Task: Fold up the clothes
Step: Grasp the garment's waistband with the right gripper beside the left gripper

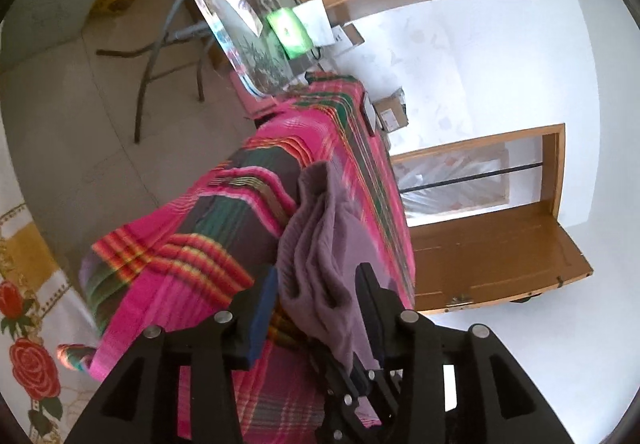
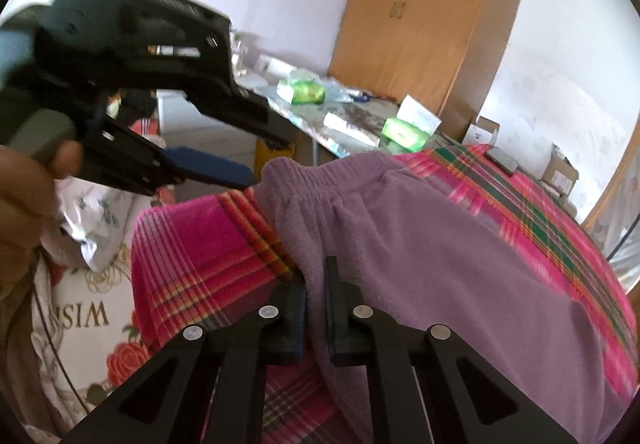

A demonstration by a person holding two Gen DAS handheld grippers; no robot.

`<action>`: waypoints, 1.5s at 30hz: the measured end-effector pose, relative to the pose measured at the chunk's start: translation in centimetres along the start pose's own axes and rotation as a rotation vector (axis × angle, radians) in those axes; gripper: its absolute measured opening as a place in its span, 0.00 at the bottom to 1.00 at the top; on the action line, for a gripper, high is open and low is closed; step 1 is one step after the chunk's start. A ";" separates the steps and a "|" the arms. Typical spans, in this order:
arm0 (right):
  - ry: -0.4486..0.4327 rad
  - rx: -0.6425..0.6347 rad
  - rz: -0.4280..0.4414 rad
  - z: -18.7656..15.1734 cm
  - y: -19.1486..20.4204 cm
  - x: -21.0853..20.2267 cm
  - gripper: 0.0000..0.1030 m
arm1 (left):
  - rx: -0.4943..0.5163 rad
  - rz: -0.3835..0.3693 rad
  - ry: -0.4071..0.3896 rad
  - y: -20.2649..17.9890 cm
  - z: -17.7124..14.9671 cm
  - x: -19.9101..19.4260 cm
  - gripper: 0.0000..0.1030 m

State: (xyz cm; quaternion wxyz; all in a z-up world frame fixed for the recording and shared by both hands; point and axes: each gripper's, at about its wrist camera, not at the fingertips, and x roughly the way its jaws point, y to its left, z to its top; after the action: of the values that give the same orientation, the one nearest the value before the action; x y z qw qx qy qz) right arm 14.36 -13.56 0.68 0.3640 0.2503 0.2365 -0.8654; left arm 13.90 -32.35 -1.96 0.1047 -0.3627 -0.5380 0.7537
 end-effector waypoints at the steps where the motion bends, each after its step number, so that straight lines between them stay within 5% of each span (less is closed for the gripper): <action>1: -0.012 0.011 0.001 0.0 -0.2 -0.3 0.07 | -0.004 -0.006 0.013 0.0 0.3 0.4 0.42; 20: -0.075 0.059 0.056 0.2 -0.9 -2.4 0.07 | 0.026 0.027 0.280 -2.0 6.2 9.0 0.46; 23: -0.078 0.060 0.062 0.2 -1.0 -2.6 0.07 | 0.000 0.028 0.283 -1.6 7.1 9.7 0.43; 27: -0.086 0.055 0.072 0.2 -0.8 -2.9 0.06 | -0.033 0.028 0.284 -0.8 8.0 10.3 0.24; 30: -0.088 0.049 0.074 0.1 -0.4 -3.1 0.06 | -0.044 0.024 0.285 -0.2 7.8 10.2 0.20; 41: -0.032 0.037 0.086 0.1 -0.3 -1.6 0.06 | -0.013 0.032 0.290 -0.2 7.7 10.1 0.19; 45: 0.005 -0.002 0.071 0.3 0.6 -0.6 0.18 | 0.006 0.042 0.298 -0.5 7.8 10.2 0.19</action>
State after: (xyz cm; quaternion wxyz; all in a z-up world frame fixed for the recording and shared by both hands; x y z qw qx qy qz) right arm 15.12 -13.78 1.14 0.3940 0.2605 0.2291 -0.8511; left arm 1.33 -32.30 -4.73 0.1689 -0.4813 -0.5066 0.6951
